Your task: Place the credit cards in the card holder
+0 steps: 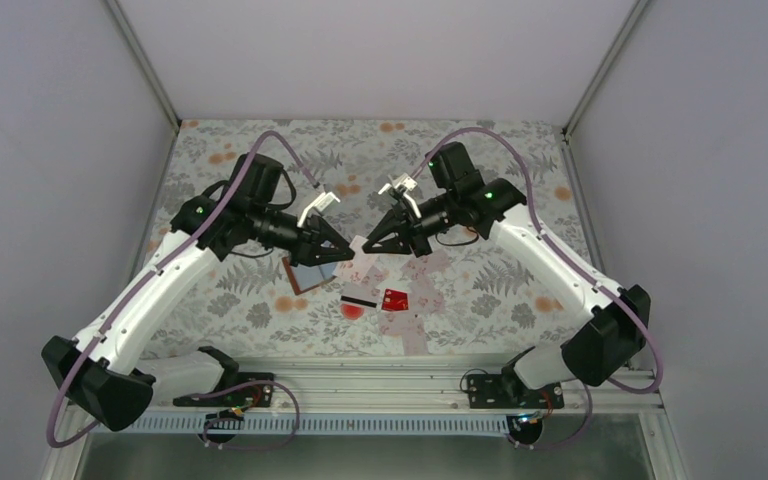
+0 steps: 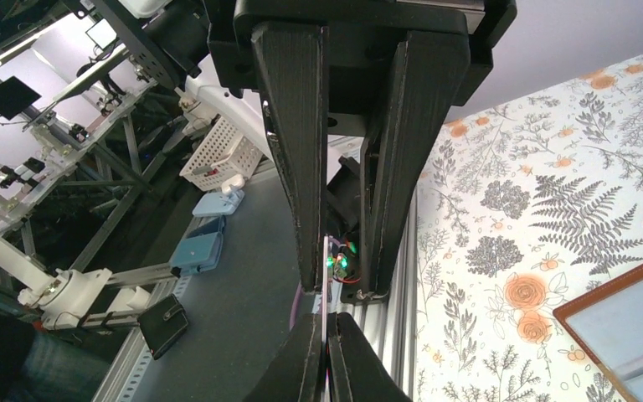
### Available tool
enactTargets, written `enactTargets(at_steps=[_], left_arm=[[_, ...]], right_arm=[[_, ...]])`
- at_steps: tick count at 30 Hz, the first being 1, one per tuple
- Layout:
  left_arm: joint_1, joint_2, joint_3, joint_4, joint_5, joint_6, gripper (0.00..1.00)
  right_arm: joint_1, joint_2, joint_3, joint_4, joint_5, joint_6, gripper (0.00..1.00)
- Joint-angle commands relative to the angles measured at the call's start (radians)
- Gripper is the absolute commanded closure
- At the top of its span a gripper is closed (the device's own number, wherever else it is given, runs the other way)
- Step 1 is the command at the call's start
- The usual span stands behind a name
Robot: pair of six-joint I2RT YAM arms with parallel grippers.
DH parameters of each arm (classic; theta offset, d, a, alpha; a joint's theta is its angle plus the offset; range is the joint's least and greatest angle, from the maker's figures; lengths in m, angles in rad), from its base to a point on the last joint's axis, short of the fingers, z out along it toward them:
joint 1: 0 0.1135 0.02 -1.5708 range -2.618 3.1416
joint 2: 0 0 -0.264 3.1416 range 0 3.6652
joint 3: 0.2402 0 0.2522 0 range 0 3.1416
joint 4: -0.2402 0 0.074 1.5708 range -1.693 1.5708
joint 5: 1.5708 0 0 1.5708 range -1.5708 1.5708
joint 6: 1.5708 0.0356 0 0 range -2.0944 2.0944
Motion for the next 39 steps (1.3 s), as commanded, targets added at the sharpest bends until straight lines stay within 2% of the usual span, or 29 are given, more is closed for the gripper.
enactTargets(at_steps=[1,3,5,11,12,15,16,17,20,27,31,35,39], left_arm=[[0.003,0.006,0.008,0.026,0.039,0.006,0.83],[0.002,0.005,0.006,0.029,0.041,0.005,0.87],[0.002,0.003,0.000,0.035,0.035,-0.001,0.97],[0.003,-0.005,-0.006,0.038,0.024,-0.015,0.98],[0.003,-0.009,-0.008,0.045,0.020,-0.024,0.98],[0.006,-0.025,-0.011,0.062,-0.009,-0.051,0.98],[0.009,-0.030,-0.012,0.062,-0.035,-0.063,0.98],[0.014,-0.036,-0.011,0.064,-0.045,-0.071,0.98],[0.048,-0.055,-0.009,0.039,-0.106,-0.093,0.98],[0.199,-0.108,-0.095,-0.017,-0.242,-0.149,0.98],[0.283,-0.119,-0.191,-0.027,-0.357,-0.211,0.98],[0.333,-0.105,-0.279,-0.007,-0.376,-0.265,0.98],[0.347,-0.082,-0.380,0.054,-0.390,-0.345,0.98]], right_arm=[[0.015,0.012,0.030,-0.003,-0.018,-0.028,0.97],[0.015,0.014,0.033,-0.001,-0.018,-0.029,0.97],[0.015,0.019,0.038,0.000,-0.016,-0.030,0.97],[0.015,0.024,0.047,0.013,-0.011,-0.028,0.97],[0.016,0.025,0.048,0.019,0.001,-0.022,0.93],[0.013,0.023,0.050,0.033,0.063,0.014,0.52],[0.013,0.023,0.050,0.037,0.079,0.026,0.42],[0.012,0.021,0.051,0.040,0.092,0.033,0.35],[0.009,0.014,0.046,0.072,0.177,0.080,0.23],[0.006,0.065,0.030,0.234,0.464,0.316,0.24],[0.032,0.145,0.044,0.241,0.531,0.413,0.29],[0.074,0.210,0.047,0.263,0.575,0.472,0.33],[0.109,0.288,0.075,0.289,0.613,0.510,0.42]])
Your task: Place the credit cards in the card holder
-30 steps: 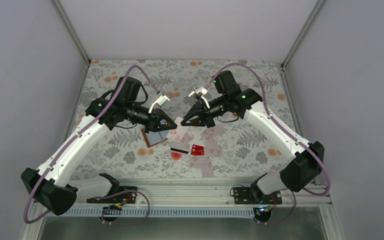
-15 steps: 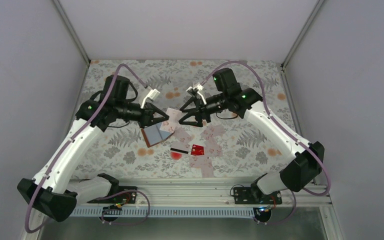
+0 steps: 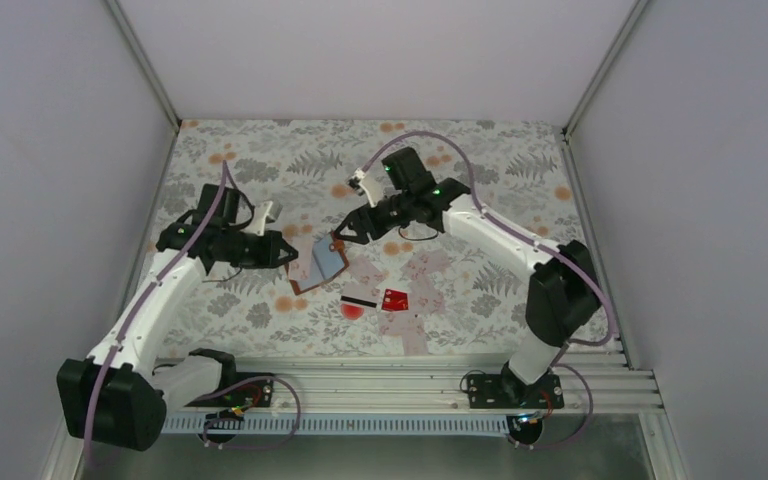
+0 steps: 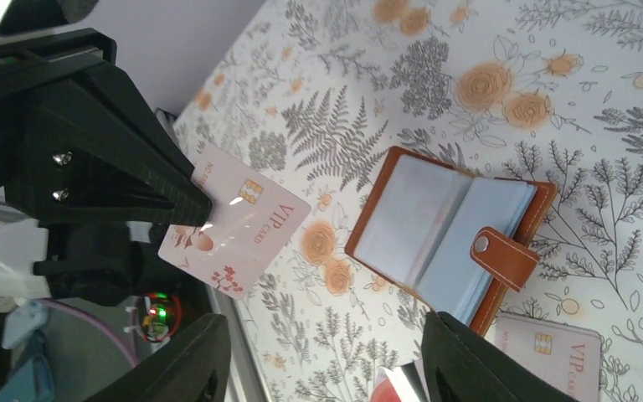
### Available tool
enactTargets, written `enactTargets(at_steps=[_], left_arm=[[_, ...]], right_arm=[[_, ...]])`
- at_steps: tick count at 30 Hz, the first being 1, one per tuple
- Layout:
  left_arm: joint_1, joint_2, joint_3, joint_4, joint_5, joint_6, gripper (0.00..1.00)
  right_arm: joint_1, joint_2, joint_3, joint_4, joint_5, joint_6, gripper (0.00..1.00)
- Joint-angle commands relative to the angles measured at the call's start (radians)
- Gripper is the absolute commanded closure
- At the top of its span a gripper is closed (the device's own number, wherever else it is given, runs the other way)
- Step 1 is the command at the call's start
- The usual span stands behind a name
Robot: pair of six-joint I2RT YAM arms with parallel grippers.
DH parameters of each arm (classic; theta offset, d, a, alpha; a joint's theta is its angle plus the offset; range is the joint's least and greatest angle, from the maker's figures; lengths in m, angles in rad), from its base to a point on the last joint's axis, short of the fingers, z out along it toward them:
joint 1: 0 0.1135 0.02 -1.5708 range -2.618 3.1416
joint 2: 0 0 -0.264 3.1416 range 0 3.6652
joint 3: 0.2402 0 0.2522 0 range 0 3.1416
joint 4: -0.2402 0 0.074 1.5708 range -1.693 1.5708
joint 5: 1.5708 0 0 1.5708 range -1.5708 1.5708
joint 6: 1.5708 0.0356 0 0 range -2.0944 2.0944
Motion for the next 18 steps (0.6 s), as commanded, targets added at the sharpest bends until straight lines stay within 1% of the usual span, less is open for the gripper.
enactTargets(at_steps=[1,4,7,11,14,18], left_arm=[[0.016,0.024,-0.095,0.073,-0.036,-0.128,0.98],[0.023,0.061,-0.176,0.169,-0.019,-0.216,0.98],[0.032,0.129,-0.197,0.229,-0.028,-0.253,0.98],[0.045,0.228,-0.186,0.296,-0.015,-0.279,0.98],[0.050,0.305,-0.160,0.327,-0.008,-0.283,0.98],[0.051,0.400,-0.131,0.361,0.013,-0.283,0.98]], right_arm=[[0.051,0.067,0.061,0.062,0.066,0.078,0.45],[0.073,0.141,0.108,0.062,0.082,0.075,0.52],[0.078,0.210,0.166,0.041,0.128,0.089,0.63],[0.078,0.290,0.220,0.036,0.136,0.087,0.72],[0.078,0.347,0.257,0.022,0.108,0.073,0.77],[0.077,0.408,0.284,-0.006,0.125,0.053,0.83]])
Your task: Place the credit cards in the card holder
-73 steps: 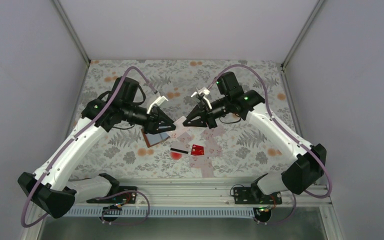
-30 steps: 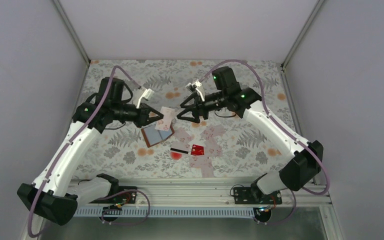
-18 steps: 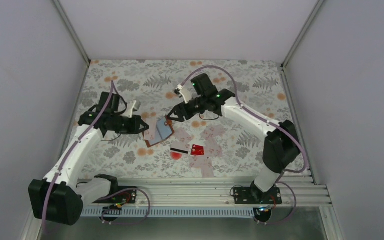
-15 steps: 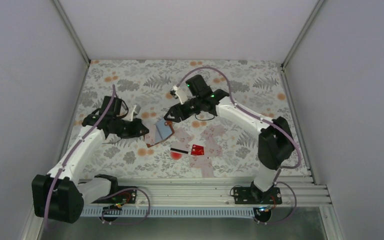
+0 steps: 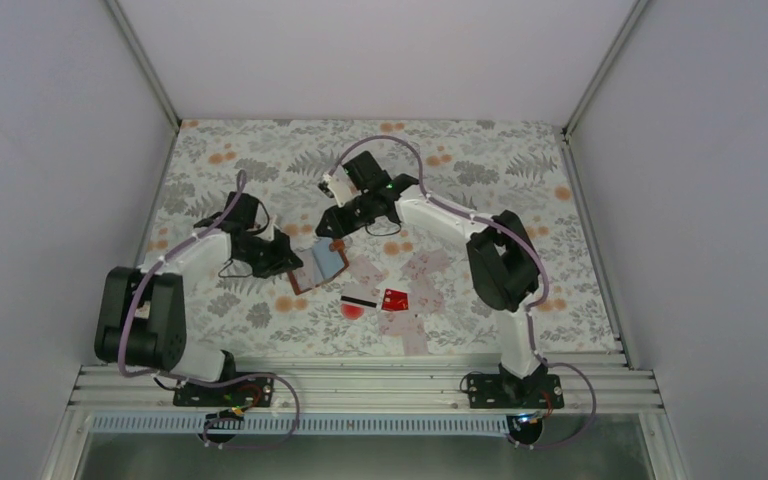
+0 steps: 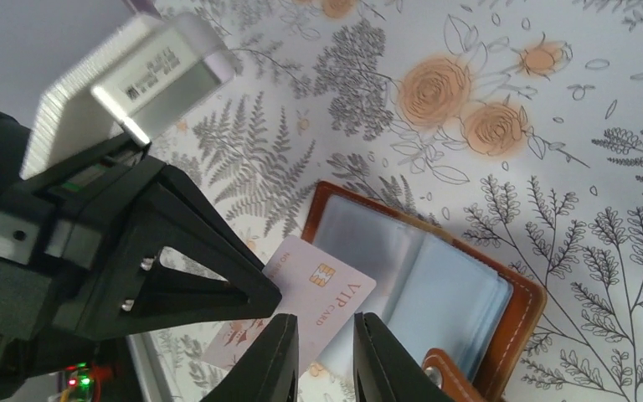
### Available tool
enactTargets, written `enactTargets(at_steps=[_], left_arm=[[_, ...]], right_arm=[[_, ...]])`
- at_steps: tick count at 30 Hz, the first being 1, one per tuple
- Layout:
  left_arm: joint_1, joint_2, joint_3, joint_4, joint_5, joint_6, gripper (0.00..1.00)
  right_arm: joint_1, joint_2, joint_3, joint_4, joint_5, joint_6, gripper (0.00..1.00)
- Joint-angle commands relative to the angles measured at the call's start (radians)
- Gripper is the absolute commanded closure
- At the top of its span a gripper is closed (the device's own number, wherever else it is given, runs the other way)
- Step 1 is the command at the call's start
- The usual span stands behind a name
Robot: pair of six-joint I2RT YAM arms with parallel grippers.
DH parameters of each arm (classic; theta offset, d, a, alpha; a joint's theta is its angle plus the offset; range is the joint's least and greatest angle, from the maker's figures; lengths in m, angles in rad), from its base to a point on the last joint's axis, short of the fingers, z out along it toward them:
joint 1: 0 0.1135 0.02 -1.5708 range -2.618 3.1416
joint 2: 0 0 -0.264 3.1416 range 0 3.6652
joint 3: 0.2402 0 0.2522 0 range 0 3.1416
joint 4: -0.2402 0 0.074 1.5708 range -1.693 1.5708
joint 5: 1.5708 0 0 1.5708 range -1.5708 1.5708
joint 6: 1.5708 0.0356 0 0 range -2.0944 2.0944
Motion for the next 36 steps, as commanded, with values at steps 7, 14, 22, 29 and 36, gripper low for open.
enactTargets(at_steps=[7,14,22,29,36], left_arm=[[0.006,0.147,0.083,0.099,0.051,-0.025,0.98],[0.006,0.189,0.096,0.106,0.052,-0.033,0.98],[0.003,0.202,0.096,0.107,0.047,-0.047,0.98],[-0.018,0.226,0.112,0.107,0.053,-0.064,0.98],[-0.049,0.248,0.118,0.102,0.008,-0.093,0.98]], right_arm=[[-0.021,0.111,0.035,-0.054,0.050,-0.043,0.89],[-0.051,0.146,0.007,-0.055,0.053,-0.071,0.92],[-0.064,0.165,-0.030,-0.042,0.028,-0.092,0.94],[-0.066,0.173,-0.075,-0.027,0.014,-0.117,0.96],[-0.069,0.171,-0.112,-0.016,0.008,-0.134,0.96]])
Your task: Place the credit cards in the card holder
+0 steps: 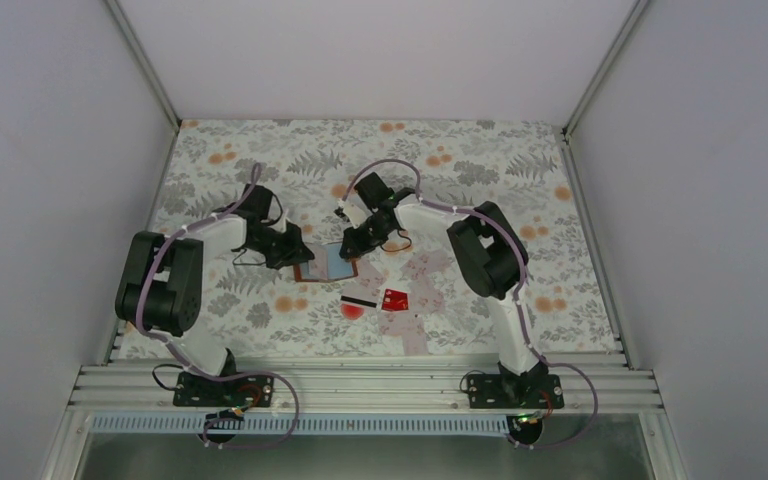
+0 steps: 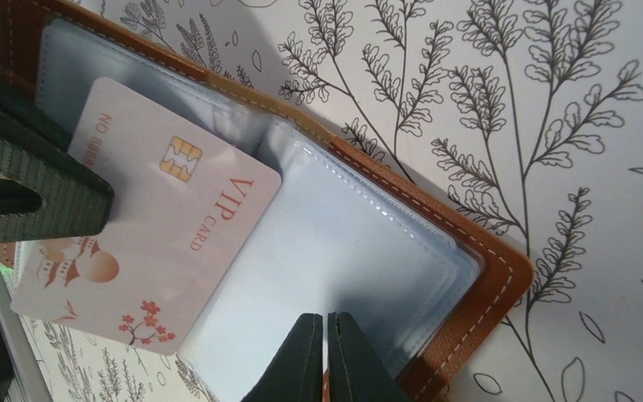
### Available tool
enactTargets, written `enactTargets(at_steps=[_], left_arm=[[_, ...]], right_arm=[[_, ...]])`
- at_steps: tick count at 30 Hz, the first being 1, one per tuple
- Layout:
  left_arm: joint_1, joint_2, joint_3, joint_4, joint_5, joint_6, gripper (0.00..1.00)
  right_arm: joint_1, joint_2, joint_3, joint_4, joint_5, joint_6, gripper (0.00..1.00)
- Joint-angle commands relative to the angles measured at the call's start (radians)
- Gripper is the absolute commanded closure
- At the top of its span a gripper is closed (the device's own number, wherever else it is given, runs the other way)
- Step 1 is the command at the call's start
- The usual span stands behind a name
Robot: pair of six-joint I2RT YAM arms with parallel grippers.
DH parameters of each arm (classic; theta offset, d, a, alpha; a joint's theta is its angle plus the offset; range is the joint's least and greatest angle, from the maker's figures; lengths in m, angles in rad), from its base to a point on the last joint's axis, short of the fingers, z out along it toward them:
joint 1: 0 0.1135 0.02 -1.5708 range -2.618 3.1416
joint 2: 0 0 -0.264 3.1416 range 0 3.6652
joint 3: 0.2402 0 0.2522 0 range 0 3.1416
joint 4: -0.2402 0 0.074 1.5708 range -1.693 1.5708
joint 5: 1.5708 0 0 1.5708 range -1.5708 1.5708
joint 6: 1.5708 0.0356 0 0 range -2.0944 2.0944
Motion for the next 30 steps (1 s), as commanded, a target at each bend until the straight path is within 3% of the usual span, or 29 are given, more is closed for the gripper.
enactTargets(at_steps=[1,30], left_arm=[[-0.014,0.010,0.008,-0.002,-0.037,-0.036,0.98],[-0.122,0.007,0.059,-0.025,-0.323,0.024,0.98]], right_arm=[[-0.005,0.020,-0.025,0.019,-0.008,-0.028,0.96],[-0.016,-0.020,-0.099,0.048,-0.029,-0.038,0.96]])
